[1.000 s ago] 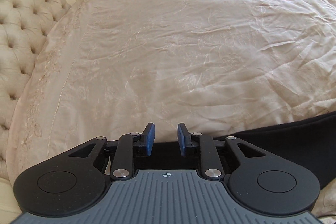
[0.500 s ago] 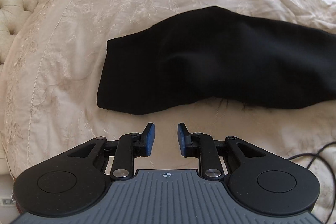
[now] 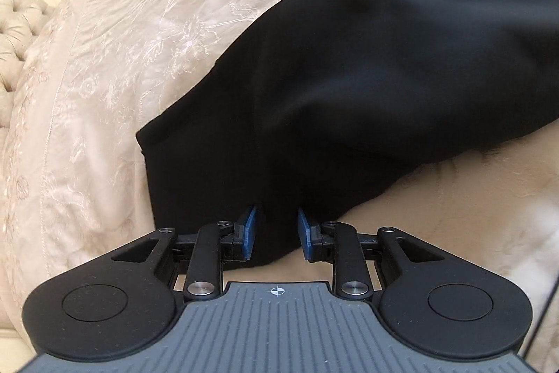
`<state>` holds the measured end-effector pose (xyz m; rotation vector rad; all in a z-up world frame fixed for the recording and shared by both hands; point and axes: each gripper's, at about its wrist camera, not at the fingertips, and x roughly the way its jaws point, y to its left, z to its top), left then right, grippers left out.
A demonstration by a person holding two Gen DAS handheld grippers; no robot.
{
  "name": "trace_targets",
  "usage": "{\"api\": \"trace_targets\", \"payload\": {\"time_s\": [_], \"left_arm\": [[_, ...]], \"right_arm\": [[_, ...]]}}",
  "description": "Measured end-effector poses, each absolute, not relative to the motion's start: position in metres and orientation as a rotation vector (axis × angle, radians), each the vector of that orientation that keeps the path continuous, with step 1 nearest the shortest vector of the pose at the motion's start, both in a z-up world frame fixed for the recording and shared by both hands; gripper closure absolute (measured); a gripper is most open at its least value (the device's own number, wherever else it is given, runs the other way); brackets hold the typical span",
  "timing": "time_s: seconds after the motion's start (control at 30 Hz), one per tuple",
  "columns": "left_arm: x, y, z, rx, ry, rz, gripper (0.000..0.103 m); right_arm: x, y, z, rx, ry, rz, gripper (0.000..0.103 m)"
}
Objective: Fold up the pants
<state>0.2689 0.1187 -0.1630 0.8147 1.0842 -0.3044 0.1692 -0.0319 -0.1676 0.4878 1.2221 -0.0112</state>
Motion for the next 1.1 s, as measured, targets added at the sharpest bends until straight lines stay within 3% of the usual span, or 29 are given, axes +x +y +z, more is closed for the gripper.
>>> {"api": "trace_targets", "payload": {"time_s": [0.3,0.33,0.37,0.4,0.67,0.87,1.0,1.1], "left_arm": [[0.33,0.176,-0.156,0.703,1.138,-0.148,0.077],[0.331,0.178,-0.152,0.696,1.134,-0.14,0.077],[0.33,0.179,-0.148,0.685,1.125,-0.138,0.077],[0.327,0.178,-0.141,0.667,1.109,-0.148,0.077],[0.278,0.126,-0.087,0.629,0.95,-0.447,0.077],[0.24,0.059,-0.095,0.747,0.853,-0.706,0.077],[0.25,0.043,-0.127,0.778,0.952,-0.688,0.077],[0.277,0.059,-0.155,0.747,1.055,-0.603,0.077]], "right_arm": [[0.189,-0.021,-0.188,0.507,1.228,-0.128,0.058],[0.189,-0.024,-0.19,0.531,1.227,-0.145,0.062],[0.189,-0.026,-0.19,0.552,1.22,-0.161,0.086],[0.19,-0.029,-0.189,0.569,1.21,-0.168,0.101],[0.206,-0.059,-0.15,0.65,1.125,-0.19,0.1],[0.236,-0.074,-0.154,0.705,1.162,-0.219,0.1],[0.237,-0.069,-0.161,0.672,1.189,-0.215,0.098],[0.229,-0.063,-0.163,0.654,1.204,-0.211,0.088]]}}
